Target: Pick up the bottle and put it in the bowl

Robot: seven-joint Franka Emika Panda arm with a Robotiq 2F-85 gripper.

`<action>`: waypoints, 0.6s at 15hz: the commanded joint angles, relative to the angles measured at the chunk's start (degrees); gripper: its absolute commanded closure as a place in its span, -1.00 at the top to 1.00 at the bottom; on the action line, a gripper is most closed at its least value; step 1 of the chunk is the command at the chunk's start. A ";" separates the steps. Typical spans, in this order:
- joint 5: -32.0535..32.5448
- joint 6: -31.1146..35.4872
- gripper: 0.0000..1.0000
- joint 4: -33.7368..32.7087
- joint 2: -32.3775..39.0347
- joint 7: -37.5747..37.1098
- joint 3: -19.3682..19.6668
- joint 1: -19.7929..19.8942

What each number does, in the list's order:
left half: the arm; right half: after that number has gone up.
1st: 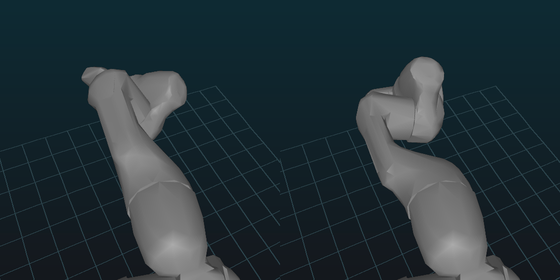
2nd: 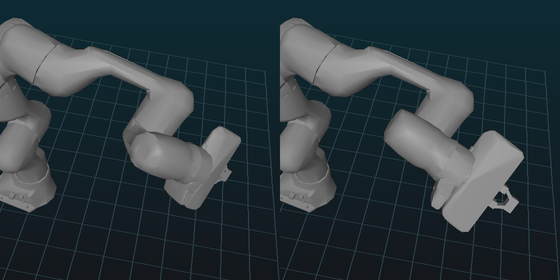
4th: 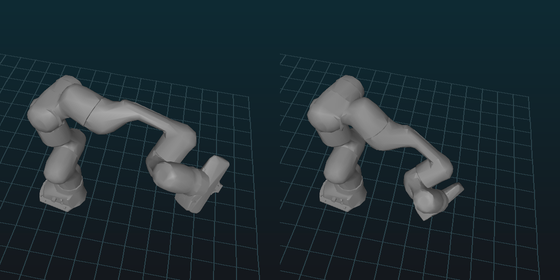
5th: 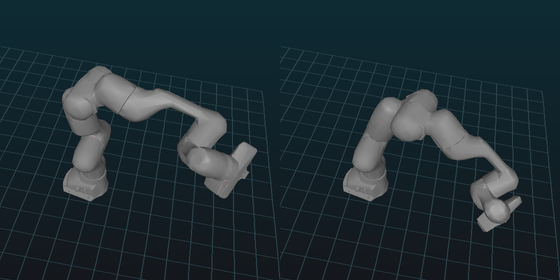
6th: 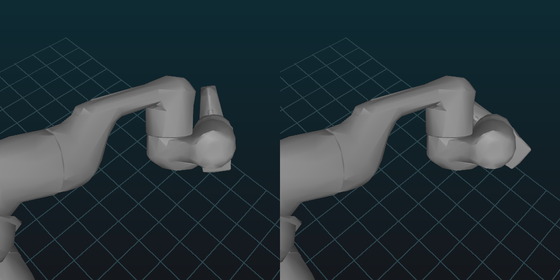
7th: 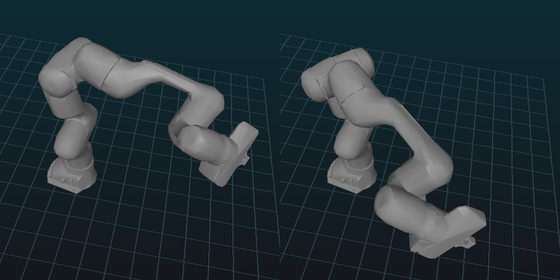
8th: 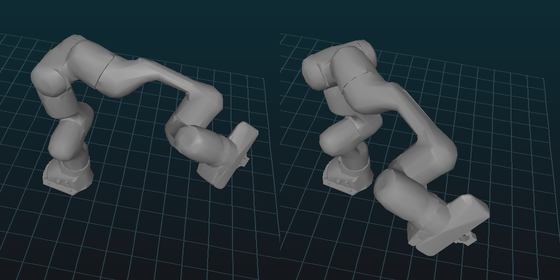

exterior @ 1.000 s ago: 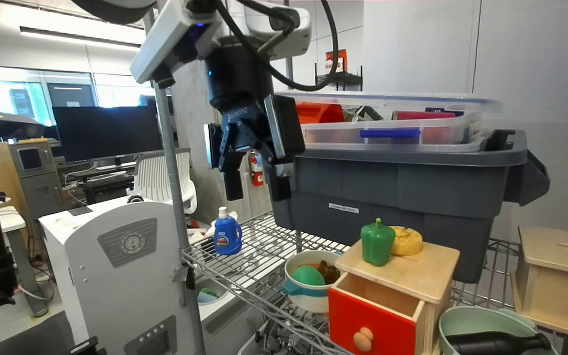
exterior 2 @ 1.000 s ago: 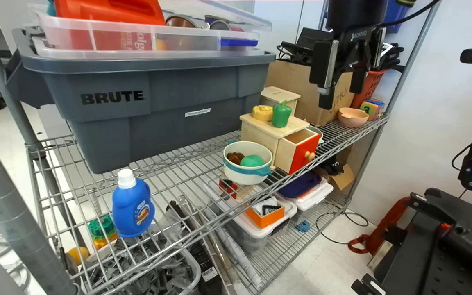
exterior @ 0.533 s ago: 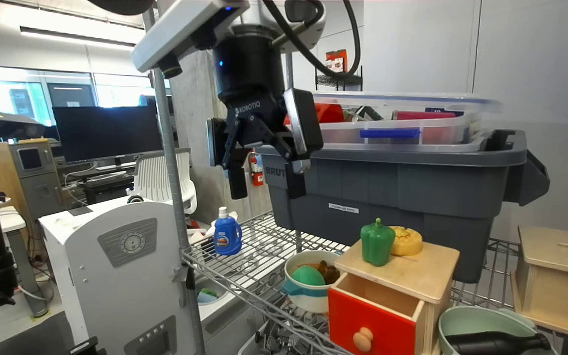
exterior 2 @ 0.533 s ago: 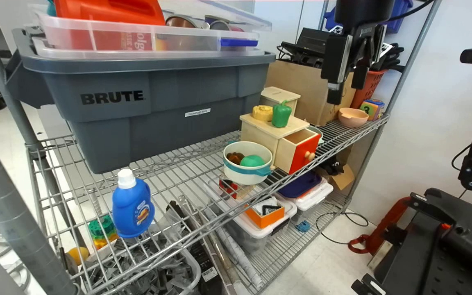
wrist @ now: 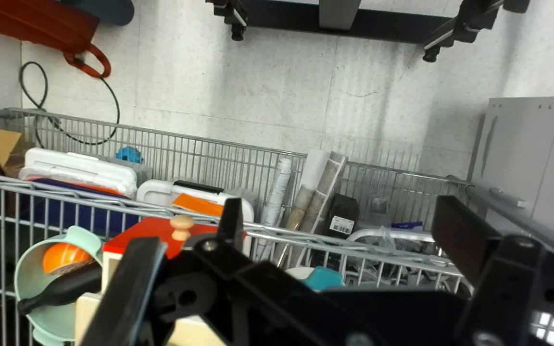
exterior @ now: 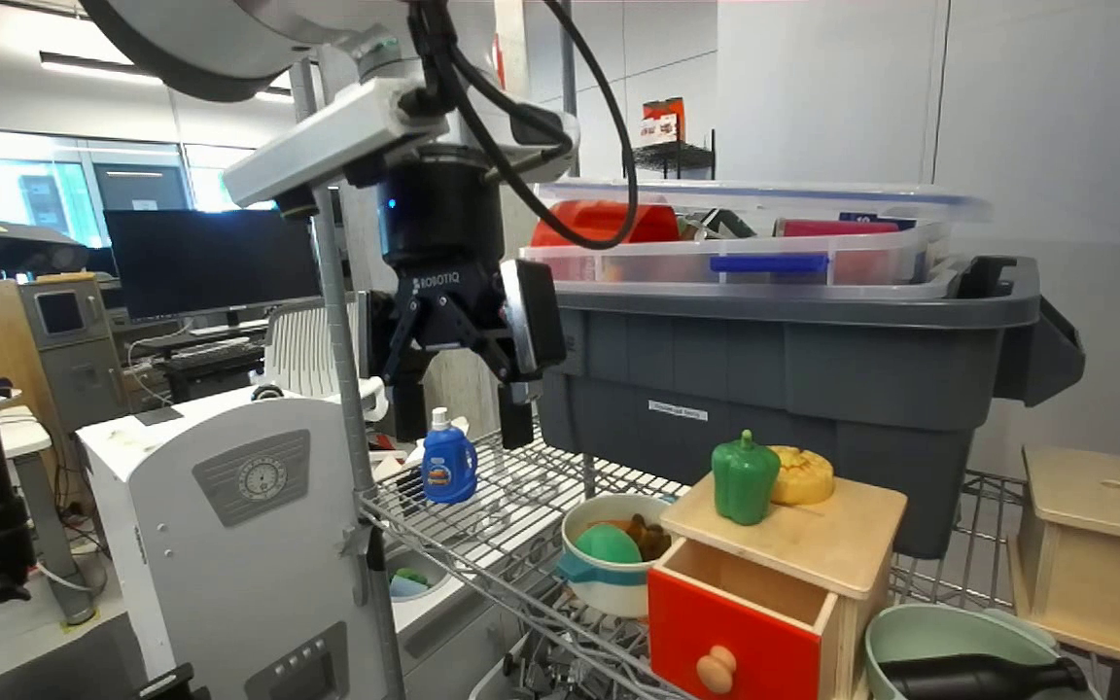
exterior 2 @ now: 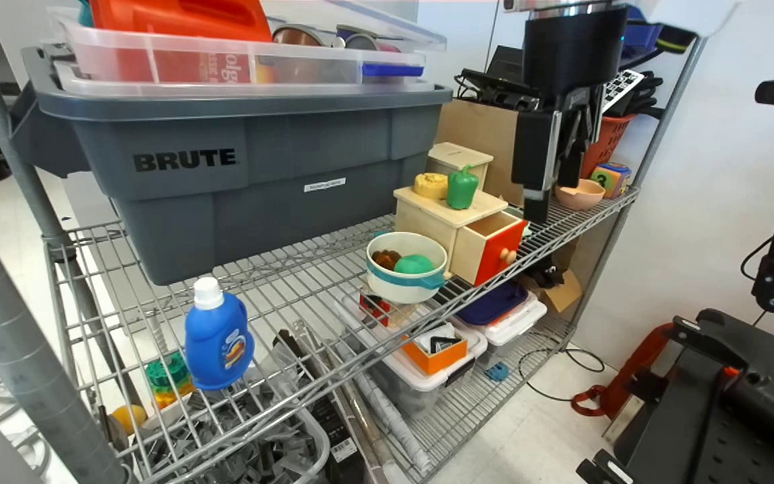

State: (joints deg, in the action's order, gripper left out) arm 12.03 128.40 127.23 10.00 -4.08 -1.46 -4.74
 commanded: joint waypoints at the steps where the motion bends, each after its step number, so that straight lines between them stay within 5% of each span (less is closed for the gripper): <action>1: -0.30 0.63 1.00 -0.40 0.80 -0.92 -0.42 -0.03; 9: -0.15 -0.17 1.00 -0.20 0.86 -0.35 -0.45 0.15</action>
State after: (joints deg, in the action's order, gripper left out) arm 11.91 128.40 127.14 10.85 -4.44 -1.80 -4.69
